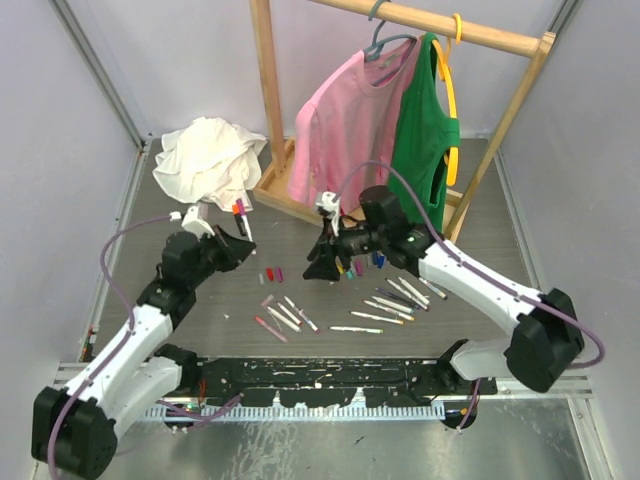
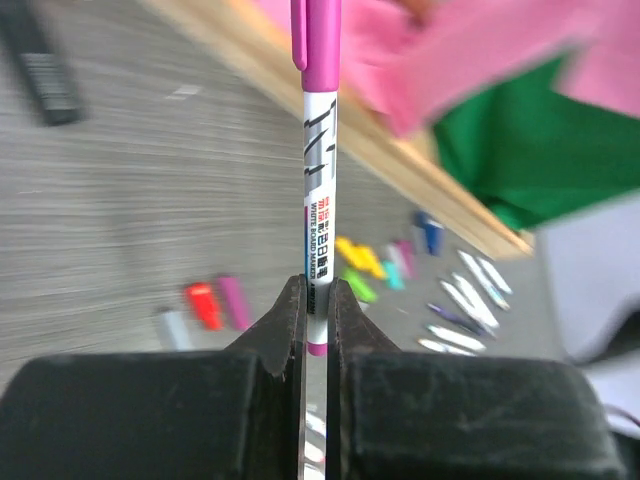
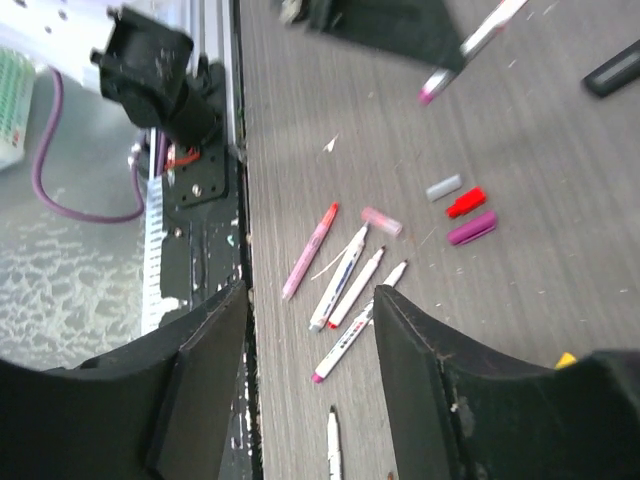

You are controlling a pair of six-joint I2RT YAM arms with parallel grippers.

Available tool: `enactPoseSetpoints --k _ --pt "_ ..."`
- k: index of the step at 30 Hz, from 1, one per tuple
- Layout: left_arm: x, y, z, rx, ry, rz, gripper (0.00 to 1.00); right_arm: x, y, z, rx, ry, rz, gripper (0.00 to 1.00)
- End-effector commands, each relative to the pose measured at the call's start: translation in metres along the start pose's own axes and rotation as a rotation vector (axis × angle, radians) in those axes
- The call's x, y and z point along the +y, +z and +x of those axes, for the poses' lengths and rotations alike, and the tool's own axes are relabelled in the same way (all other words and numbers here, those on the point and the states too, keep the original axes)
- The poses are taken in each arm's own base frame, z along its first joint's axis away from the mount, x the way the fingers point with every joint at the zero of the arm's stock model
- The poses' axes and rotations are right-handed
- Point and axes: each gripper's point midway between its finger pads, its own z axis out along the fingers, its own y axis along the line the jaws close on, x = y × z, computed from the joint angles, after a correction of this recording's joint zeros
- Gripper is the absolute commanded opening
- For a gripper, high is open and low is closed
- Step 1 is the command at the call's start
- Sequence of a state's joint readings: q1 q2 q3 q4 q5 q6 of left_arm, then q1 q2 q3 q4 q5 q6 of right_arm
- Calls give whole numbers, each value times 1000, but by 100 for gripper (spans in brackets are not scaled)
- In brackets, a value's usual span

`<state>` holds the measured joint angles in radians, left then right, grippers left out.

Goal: Open the pen caps
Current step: Pick up the pen from the center of the board, then open the pen cap from the pen.

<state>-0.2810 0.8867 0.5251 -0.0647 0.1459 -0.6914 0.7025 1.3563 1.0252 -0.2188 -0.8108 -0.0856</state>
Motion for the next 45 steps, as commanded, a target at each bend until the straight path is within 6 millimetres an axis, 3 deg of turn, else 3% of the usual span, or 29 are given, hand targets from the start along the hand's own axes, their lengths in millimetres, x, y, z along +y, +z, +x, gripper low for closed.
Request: enactPoseSetpoints --k 1,6,7,12,18,26,36,43,44,45 --pt "-113 -45 -17 -175 59 531 0 9 -30 -49 -206 -50 -7 61" --pt "-153 -73 -10 -280 90 703 0 7 -54 -59 -323 61 -63 64" --pt "-158 -74 -7 -280 93 717 0 9 -60 -68 -376 43 -78 65" --pt "-187 -73 12 -244 122 782 0 18 -64 -67 -460 69 -139 67" --pt "-203 -66 28 -214 153 788 0 23 -65 -67 -500 68 -166 68" --pt "-216 -72 38 -187 151 834 0 11 -60 -61 -523 118 -128 64" --pt "-232 -71 52 -155 167 866 0 8 -58 -57 -526 162 -128 43" --pt "-230 -68 53 -157 175 845 0 10 -58 -57 -512 160 -148 4" --pt "-229 -68 53 -154 180 841 2 11 -58 -58 -511 157 -150 1" --pt "-227 -68 54 -147 185 836 11 11 -58 -58 -509 154 -150 1"
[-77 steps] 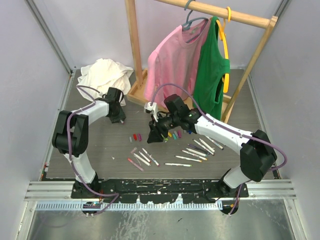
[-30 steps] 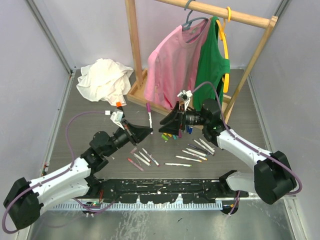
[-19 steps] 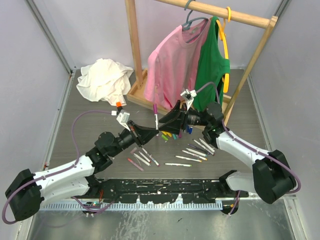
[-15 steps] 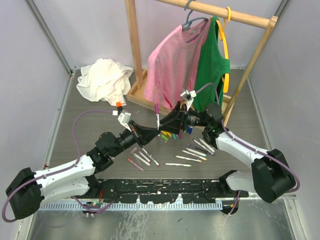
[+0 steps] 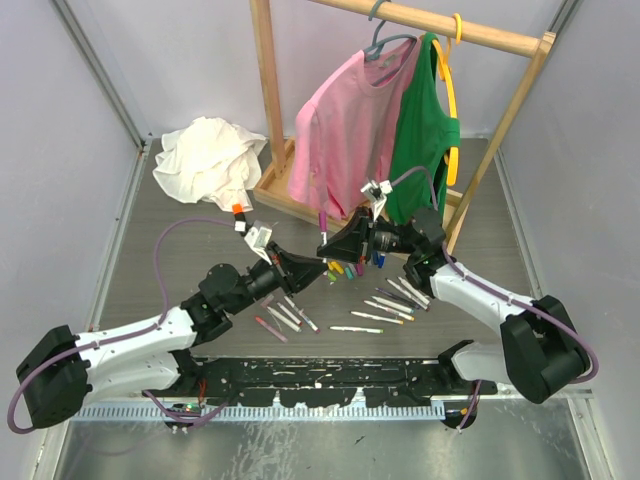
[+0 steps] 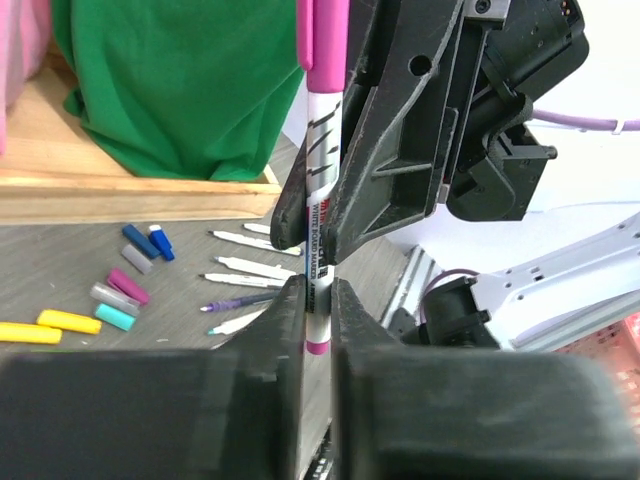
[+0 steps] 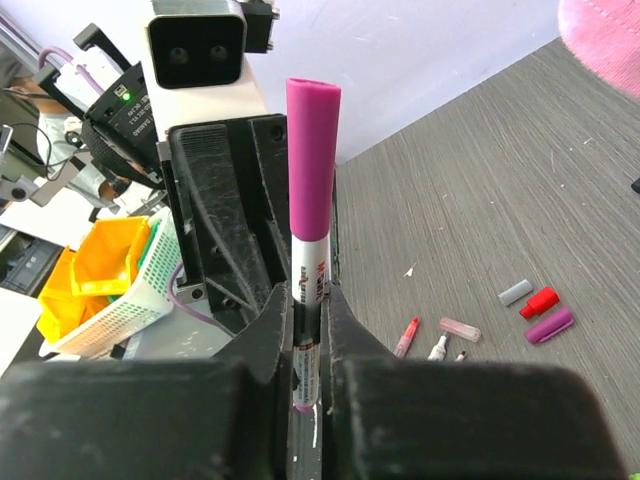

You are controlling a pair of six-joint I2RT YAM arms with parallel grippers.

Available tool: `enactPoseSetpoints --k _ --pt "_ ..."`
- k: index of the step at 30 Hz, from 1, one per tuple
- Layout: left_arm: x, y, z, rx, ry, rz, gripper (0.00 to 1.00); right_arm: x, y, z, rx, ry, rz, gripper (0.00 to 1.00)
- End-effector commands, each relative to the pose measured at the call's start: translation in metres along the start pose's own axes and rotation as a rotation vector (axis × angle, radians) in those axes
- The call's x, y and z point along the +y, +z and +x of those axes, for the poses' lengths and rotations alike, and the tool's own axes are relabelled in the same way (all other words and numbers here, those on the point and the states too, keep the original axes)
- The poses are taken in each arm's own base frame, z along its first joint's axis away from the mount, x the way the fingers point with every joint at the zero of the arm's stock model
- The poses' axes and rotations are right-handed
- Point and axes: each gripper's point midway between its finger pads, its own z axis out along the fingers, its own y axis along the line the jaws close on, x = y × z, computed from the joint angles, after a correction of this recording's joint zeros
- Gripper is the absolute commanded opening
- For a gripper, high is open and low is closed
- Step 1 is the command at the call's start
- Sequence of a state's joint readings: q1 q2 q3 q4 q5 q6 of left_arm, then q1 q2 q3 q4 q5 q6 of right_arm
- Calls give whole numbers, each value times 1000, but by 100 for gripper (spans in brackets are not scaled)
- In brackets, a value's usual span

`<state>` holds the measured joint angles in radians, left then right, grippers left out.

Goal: Open the pen caps
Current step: Open the pen cap from the pen.

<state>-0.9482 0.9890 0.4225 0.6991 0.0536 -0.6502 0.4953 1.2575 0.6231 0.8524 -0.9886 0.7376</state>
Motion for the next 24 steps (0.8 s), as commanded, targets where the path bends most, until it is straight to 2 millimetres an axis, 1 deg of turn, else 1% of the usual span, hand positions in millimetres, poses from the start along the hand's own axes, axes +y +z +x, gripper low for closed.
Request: enactPoseSetpoints --k 1,3,4,5,7,8,11,13,16,18,20,21,24 --pt "-20 3 -32 -87 36 48 23 8 2 -12 -18 -75 -34 1" --pt "-20 -3 -29 -73 48 47 54 8 2 -12 -7 -98 -31 1" --pt "-21 -8 -28 -73 63 58 69 8 2 -12 -1 -105 -28 1" --pt "-25 -14 -32 -94 77 77 80 8 2 -10 11 -102 -30 1" --pt "-24 -25 -40 -135 92 76 96 8 2 -5 50 -86 -43 1" --pt "-23 -29 -45 -150 95 72 100 7 3 -3 68 -79 -50 1" --pt "-21 -36 -63 -169 82 60 98 7 5 1 103 -69 -61 1" --pt "-16 -36 -76 -175 51 47 98 13 7 4 122 -78 -85 1" --pt "-16 -28 -84 -155 -6 75 98 20 10 10 160 -87 -118 1" --pt "-20 -19 -85 -139 -36 114 100 23 12 14 189 -86 -135 1" --pt "-25 -10 -85 -126 -48 151 95 23 14 17 206 -77 -145 1" --pt "-27 -7 -85 -118 -54 165 91 23 14 18 212 -73 -147 1" --pt "-32 1 -85 -101 -70 201 74 21 15 20 220 -66 -144 1"
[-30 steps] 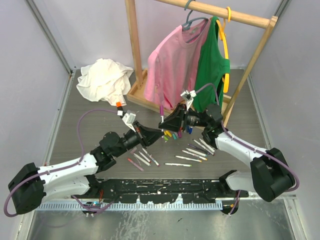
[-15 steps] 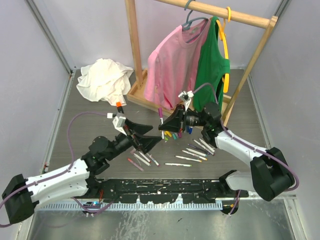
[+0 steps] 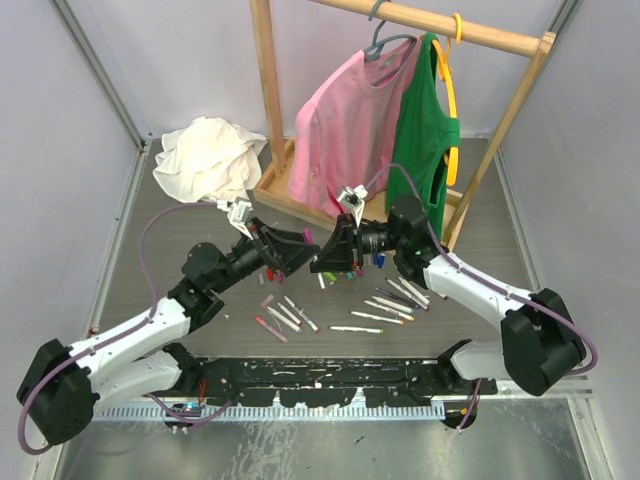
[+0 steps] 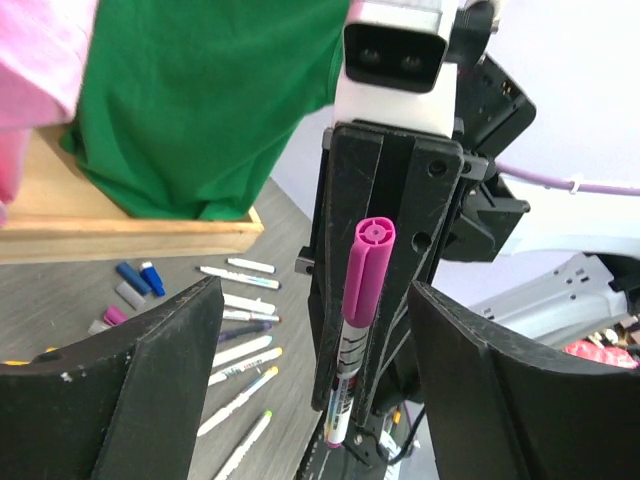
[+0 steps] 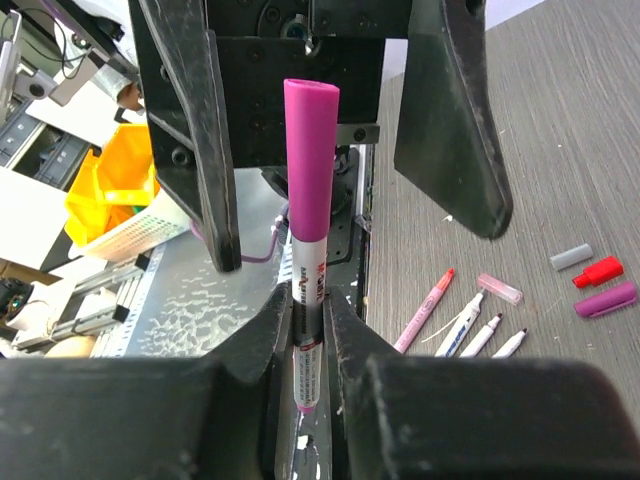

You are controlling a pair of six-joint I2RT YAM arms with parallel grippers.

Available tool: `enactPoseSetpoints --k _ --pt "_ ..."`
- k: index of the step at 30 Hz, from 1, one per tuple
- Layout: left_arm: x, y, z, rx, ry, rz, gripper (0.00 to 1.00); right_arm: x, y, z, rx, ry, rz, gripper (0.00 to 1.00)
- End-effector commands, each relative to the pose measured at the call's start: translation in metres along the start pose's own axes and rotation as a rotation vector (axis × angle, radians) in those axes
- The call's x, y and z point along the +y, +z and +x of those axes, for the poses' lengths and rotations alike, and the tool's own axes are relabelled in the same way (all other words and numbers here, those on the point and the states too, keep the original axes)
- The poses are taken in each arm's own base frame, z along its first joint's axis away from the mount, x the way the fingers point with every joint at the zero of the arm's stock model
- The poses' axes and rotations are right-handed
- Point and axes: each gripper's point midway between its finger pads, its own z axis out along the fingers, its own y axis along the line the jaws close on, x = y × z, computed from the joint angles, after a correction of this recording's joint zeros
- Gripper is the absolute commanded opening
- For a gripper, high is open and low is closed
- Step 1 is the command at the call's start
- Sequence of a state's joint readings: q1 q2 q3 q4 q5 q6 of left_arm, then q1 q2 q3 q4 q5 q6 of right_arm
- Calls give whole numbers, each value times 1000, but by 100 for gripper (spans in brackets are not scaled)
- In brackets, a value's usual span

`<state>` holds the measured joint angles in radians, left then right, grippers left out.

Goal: Open the pen caps
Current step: Open the pen cap from the pen.

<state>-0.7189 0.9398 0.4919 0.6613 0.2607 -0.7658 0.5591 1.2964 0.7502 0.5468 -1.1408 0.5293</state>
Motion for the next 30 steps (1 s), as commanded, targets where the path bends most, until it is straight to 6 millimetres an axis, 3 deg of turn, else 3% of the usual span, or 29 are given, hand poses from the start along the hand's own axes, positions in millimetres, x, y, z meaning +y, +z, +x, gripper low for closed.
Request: enactPoseSetpoints --k 1,12,17,25,27,30 --pt "-42 10 -22 -27 -14 171 68 5 3 -8 15 -56 -31 1" --pt "-45 0 -33 -73 7 152 54 4 4 -7 22 -51 -26 1" --pt "-45 2 -29 -53 4 161 43 6 4 -7 25 -52 -32 1" --pt "-43 9 -29 -31 12 147 35 6 7 -3 40 -45 -41 1" --pt "-43 10 -29 -27 15 144 28 5 8 -3 44 -44 -41 1" --pt "-43 10 -32 -29 23 127 5 6 9 -1 48 -41 -43 1"
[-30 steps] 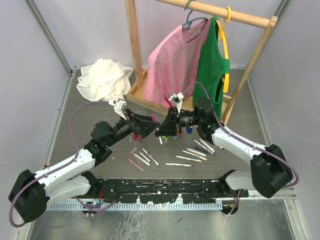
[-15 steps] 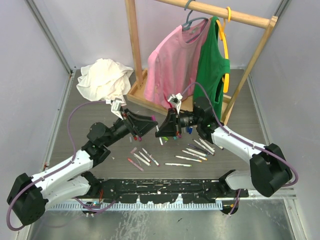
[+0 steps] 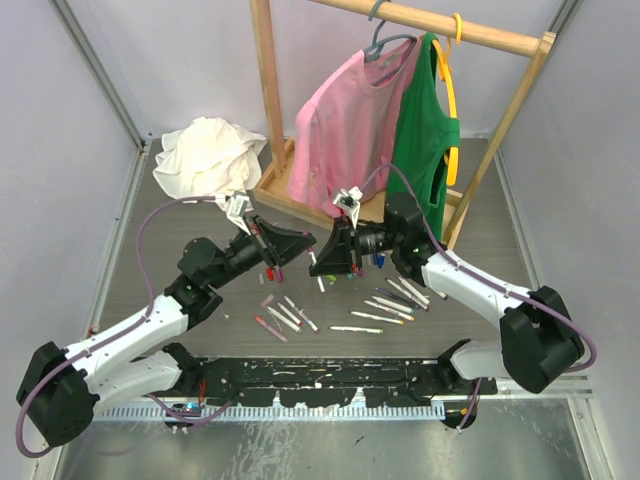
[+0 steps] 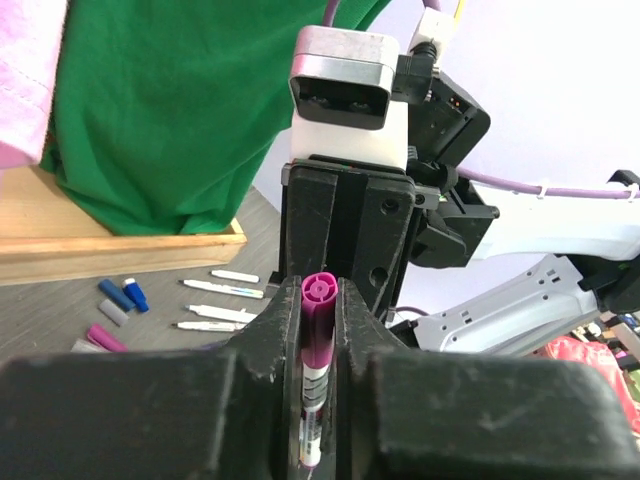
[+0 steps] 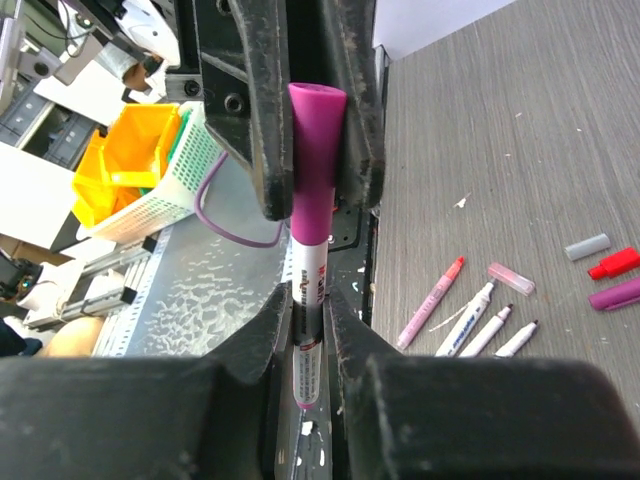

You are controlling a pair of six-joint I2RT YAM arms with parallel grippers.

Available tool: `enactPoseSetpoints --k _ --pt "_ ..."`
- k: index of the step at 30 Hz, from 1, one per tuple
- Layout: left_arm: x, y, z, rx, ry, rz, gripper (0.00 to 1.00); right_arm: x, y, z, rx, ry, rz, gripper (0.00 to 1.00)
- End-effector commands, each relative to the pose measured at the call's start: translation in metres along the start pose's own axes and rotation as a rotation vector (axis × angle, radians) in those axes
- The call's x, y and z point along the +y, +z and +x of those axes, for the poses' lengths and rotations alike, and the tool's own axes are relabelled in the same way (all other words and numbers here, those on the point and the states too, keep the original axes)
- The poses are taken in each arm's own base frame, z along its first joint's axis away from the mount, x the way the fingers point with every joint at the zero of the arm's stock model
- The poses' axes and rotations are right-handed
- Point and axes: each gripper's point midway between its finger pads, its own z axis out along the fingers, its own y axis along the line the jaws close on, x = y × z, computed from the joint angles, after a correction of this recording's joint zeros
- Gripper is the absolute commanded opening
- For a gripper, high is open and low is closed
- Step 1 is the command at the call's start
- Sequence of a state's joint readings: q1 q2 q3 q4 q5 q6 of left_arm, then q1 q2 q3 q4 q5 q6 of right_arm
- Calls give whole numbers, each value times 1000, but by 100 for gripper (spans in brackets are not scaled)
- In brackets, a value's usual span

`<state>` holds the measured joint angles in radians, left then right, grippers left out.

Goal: Open the pen caps
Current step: Open the pen cap from the pen, then place the pen cap at the center of the board.

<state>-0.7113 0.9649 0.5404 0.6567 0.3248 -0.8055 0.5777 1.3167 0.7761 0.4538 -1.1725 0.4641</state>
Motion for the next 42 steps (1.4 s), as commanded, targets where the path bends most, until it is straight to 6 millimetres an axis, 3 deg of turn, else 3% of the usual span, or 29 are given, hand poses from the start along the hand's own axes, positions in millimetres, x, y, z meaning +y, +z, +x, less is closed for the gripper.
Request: enactPoseSetpoints --k 1,5,12,16,28,32,36,42 --pt "-29 4 -29 -55 66 66 1 5 4 -12 -5 -53 -18 1" --pt "-34 -1 -60 -122 140 29 0 0 7 -7 7 -28 -16 1" --pt "-48 -17 -155 -317 271 -49 0 -7 21 11 69 21 -37 1" --pt "-52 -18 -173 -357 276 -49 0 -5 23 14 79 22 -40 1" --pt "-44 -19 -163 -340 255 -38 0 -2 22 10 72 5 -41 1" --pt "-32 -22 -152 -305 238 -80 0 -1 21 9 71 -10 -33 1" --pt "4 -32 -123 -227 171 -219 0 -5 20 8 68 -31 0 1" --pt "103 -85 -32 12 -3 -635 0 -11 30 21 118 -5 40 1"
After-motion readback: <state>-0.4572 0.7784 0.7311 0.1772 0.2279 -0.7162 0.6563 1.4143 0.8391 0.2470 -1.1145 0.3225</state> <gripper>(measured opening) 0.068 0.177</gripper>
